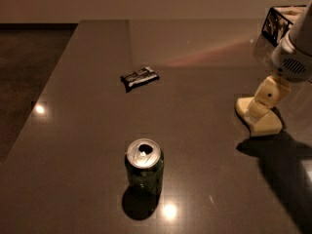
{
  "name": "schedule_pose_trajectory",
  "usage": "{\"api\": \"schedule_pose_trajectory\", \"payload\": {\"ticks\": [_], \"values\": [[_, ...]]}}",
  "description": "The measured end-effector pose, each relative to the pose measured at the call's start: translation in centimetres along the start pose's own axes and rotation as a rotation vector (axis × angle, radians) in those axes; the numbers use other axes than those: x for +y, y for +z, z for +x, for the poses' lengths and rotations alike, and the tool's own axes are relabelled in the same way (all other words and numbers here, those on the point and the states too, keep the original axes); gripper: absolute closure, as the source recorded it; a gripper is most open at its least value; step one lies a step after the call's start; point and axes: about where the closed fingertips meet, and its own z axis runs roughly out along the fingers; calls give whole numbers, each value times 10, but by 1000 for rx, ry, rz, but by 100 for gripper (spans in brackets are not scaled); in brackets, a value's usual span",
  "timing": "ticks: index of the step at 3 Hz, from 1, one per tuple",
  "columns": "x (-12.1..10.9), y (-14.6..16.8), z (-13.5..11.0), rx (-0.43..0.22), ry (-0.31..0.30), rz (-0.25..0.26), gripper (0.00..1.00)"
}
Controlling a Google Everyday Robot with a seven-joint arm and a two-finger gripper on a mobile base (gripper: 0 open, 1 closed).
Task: Move sponge near rxbar chocolate
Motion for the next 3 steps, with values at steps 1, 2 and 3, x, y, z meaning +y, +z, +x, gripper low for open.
{"api": "schedule_pose_trajectory", "payload": {"ticks": [1, 2, 3], "values": [[-5, 23, 14, 49, 46, -17, 0], [-8, 35, 21, 74, 73, -23, 0], [-6, 48, 27, 110, 80, -29, 0]]}}
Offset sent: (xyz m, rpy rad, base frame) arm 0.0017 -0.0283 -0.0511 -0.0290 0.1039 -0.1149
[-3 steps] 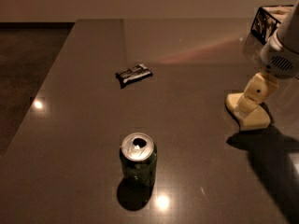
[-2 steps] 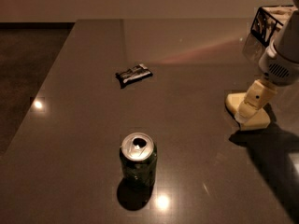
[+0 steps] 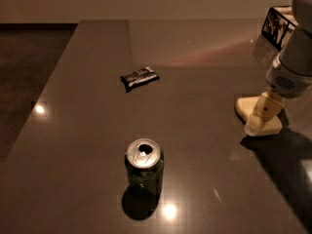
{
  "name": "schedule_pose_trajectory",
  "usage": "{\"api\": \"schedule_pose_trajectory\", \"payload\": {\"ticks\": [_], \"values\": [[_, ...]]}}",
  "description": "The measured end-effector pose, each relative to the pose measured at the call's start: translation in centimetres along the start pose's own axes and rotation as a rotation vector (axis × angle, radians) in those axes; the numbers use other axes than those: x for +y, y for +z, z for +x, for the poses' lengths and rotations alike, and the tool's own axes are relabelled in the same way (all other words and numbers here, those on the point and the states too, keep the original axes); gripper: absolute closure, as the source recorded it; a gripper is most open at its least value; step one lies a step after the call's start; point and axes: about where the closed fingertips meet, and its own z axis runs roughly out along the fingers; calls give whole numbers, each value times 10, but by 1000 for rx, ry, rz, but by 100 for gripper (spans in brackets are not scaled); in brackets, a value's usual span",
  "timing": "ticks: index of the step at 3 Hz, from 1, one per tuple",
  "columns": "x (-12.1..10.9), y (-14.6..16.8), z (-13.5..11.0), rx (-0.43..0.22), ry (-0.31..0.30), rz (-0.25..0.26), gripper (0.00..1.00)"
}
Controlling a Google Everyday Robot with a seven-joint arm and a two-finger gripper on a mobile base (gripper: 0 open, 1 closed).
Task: Move sponge near rxbar chocolate
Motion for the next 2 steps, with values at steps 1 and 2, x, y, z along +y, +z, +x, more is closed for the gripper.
{"api": "schedule_pose_trajectory", "payload": {"ticks": [1, 2], "values": [[3, 13, 4, 26, 2, -12, 18], [10, 18, 4, 36, -15, -28, 42]]}}
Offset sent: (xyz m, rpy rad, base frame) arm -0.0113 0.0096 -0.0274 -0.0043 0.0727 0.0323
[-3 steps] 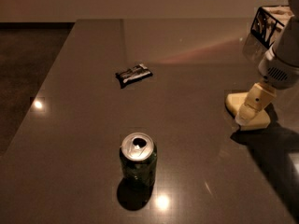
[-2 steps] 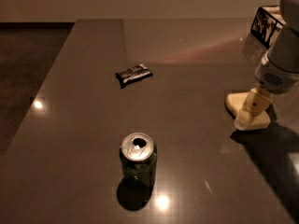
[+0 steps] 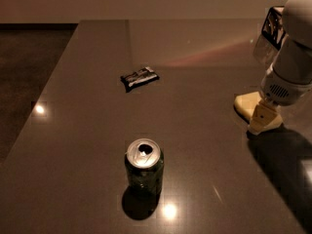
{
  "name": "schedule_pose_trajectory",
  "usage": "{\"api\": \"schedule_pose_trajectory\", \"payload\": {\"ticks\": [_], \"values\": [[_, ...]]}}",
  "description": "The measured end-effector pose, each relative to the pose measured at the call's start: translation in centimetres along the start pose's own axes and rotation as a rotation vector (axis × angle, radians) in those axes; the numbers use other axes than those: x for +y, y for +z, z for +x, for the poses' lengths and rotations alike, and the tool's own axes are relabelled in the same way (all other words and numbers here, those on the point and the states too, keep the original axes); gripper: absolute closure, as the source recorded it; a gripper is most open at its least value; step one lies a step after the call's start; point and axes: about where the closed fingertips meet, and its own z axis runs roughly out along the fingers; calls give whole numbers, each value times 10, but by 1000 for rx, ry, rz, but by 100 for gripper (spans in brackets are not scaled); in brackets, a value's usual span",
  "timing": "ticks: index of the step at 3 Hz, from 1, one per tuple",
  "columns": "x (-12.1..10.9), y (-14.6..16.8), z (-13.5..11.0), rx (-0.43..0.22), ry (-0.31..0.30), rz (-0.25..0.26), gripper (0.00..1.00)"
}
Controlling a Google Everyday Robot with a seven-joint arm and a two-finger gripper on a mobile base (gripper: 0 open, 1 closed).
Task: Move sponge near rxbar chocolate
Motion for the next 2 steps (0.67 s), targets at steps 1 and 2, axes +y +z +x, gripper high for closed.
{"api": "schedule_pose_trajectory", "payload": {"ticks": [1, 2], "values": [[20, -12, -18, -16, -86, -14, 64], [55, -33, -51, -30, -220, -16, 87]]}}
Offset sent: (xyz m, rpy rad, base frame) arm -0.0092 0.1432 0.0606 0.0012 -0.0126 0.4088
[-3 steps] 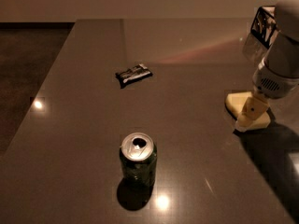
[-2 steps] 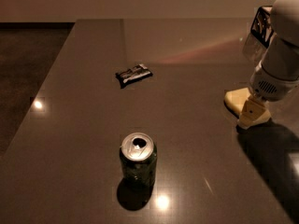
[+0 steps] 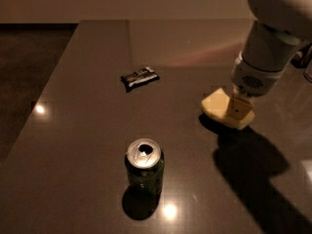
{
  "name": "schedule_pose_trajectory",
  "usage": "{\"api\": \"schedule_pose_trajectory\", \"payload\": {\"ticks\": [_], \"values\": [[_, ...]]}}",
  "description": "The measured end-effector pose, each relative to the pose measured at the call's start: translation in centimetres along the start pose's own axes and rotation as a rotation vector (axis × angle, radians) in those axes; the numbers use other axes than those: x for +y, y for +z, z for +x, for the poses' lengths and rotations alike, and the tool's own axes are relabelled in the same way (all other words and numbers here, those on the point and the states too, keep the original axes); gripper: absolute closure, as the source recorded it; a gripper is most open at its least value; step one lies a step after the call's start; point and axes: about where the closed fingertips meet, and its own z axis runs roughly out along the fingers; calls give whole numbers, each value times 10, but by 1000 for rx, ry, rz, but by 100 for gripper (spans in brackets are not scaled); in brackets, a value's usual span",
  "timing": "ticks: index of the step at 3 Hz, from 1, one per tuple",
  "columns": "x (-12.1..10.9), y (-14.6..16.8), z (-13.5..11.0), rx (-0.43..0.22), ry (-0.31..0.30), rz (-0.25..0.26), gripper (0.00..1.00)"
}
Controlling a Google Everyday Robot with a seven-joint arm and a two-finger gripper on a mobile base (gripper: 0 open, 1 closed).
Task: Move sponge near rxbar chocolate
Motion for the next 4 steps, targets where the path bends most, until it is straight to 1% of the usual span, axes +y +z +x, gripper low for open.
{"api": "schedule_pose_trajectory", "payload": {"ticks": [1, 2, 3, 4], "values": [[23, -12, -50, 4, -128, -7, 100], [36, -16, -101, 10, -230, -18, 100], [44, -15, -153, -20, -325, -34, 100], [37, -12, -197, -41, -362, -35, 100]]}}
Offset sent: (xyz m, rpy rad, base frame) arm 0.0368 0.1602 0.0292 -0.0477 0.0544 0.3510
